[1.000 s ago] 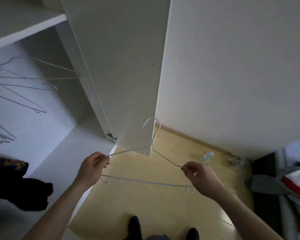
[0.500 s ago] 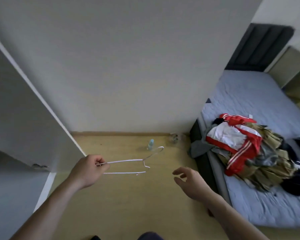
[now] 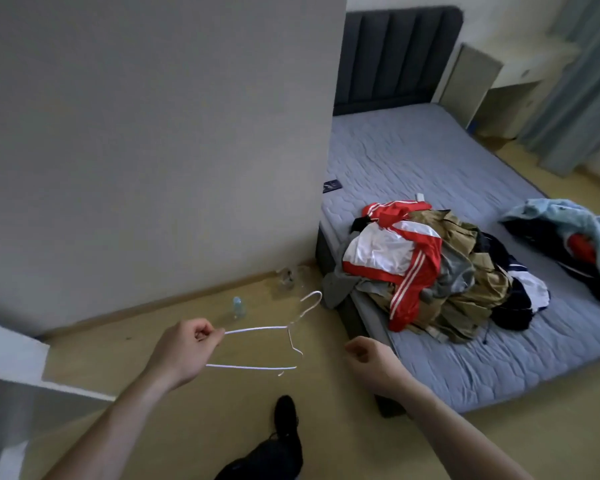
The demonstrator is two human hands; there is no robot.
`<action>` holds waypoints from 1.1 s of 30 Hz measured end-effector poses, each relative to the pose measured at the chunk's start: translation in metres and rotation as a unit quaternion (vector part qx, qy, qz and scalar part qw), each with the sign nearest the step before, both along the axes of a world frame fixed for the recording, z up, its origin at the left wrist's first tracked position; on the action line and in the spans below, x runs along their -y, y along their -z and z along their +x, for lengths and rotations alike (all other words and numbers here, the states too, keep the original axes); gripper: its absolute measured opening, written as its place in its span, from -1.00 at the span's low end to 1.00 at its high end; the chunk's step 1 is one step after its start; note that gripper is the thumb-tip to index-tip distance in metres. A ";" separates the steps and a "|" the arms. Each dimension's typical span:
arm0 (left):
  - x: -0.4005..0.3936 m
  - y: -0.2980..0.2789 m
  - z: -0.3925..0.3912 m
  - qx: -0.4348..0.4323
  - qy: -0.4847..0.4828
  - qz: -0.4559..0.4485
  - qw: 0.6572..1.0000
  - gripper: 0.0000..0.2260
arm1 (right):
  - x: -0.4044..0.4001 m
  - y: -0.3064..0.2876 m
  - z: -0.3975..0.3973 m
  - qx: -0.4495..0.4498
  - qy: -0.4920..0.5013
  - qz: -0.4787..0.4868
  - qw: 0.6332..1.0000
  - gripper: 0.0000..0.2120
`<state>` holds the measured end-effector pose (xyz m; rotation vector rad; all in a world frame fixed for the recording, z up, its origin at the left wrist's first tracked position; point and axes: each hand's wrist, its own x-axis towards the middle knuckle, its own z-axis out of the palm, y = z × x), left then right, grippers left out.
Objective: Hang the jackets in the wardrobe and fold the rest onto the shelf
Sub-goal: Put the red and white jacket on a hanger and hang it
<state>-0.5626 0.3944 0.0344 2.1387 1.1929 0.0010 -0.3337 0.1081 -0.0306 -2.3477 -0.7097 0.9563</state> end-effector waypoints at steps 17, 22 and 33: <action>-0.052 0.045 0.307 -0.016 0.102 -0.039 0.994 -0.71 | 0.047 0.055 0.242 -0.012 0.231 -0.080 0.970 -0.60; -0.051 0.064 0.360 0.005 0.044 -0.107 0.993 -0.73 | 0.042 0.084 0.344 -0.036 0.254 -0.097 0.962 -0.46; -0.037 0.120 0.482 0.006 -0.075 -0.142 0.987 -0.83 | -0.011 0.213 0.554 -0.066 0.211 -0.166 0.961 -0.28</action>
